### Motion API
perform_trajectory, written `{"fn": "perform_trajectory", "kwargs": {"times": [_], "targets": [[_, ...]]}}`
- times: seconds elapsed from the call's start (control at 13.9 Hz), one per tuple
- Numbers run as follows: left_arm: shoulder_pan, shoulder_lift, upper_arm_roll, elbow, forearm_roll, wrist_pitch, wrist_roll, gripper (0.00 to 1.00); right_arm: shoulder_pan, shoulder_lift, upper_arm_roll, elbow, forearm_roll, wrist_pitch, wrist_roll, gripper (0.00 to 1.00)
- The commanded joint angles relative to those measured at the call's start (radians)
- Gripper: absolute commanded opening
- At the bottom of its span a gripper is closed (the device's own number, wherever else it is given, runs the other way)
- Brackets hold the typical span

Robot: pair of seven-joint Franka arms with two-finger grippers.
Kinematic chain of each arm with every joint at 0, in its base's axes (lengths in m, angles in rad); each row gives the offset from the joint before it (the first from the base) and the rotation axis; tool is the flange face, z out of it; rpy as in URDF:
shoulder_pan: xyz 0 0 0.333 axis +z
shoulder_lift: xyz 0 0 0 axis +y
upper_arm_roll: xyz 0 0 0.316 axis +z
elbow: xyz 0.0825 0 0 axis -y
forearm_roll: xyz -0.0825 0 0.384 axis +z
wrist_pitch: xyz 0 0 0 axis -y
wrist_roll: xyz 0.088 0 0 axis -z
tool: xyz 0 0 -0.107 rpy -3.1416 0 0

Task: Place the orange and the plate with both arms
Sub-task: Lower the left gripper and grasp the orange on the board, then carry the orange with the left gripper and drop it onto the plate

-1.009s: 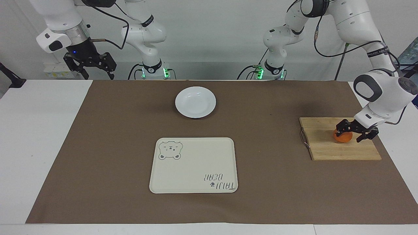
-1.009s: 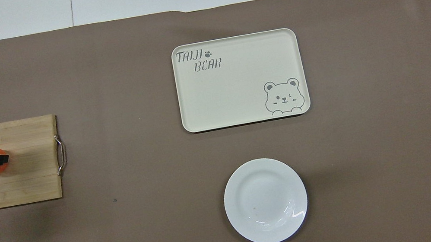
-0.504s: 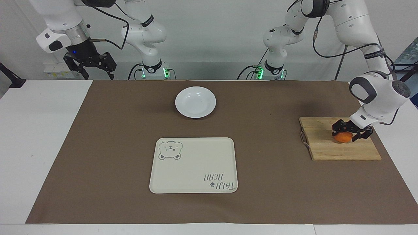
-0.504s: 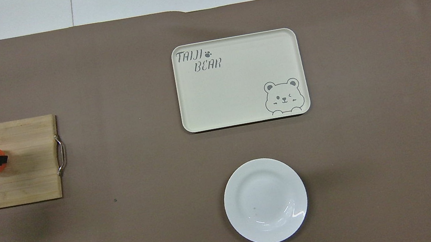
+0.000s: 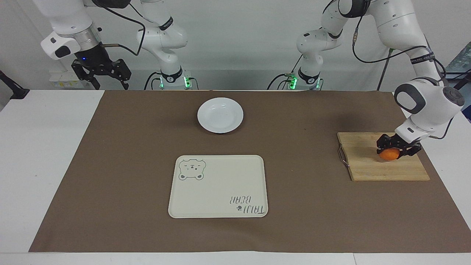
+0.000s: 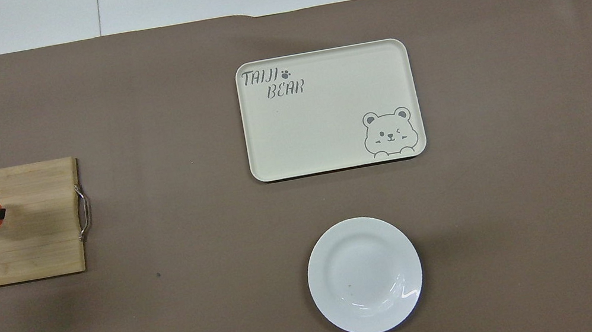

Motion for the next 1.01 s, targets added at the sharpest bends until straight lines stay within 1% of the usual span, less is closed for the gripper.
{"fn": "perform_trajectory", "kwargs": {"times": [0.0, 0.22, 0.5, 0.65, 0.94], "targets": [[-0.121, -0.059, 0.013, -0.03, -0.011, -0.065, -0.103, 0.0, -0.013, -0.024, 0.003, -0.03, 0.026, 0.012, -0.013, 1.0], [-0.29, -0.06, 0.013, -0.033, -0.011, -0.068, -0.388, 0.0, -0.013, -0.024, 0.003, -0.03, 0.026, 0.012, -0.015, 1.0], [-0.479, -0.063, 0.011, -0.033, -0.011, -0.048, -0.706, 0.0, -0.013, -0.024, 0.001, -0.031, 0.026, 0.012, -0.015, 1.0], [-0.577, -0.062, 0.011, -0.033, -0.011, 0.004, -0.851, 0.0, -0.013, -0.024, 0.003, -0.03, 0.026, 0.012, -0.013, 1.0], [-0.81, -0.027, 0.01, -0.033, -0.011, 0.13, -1.149, 0.0, -0.013, -0.024, 0.003, -0.031, 0.026, 0.012, -0.015, 1.0]]}}
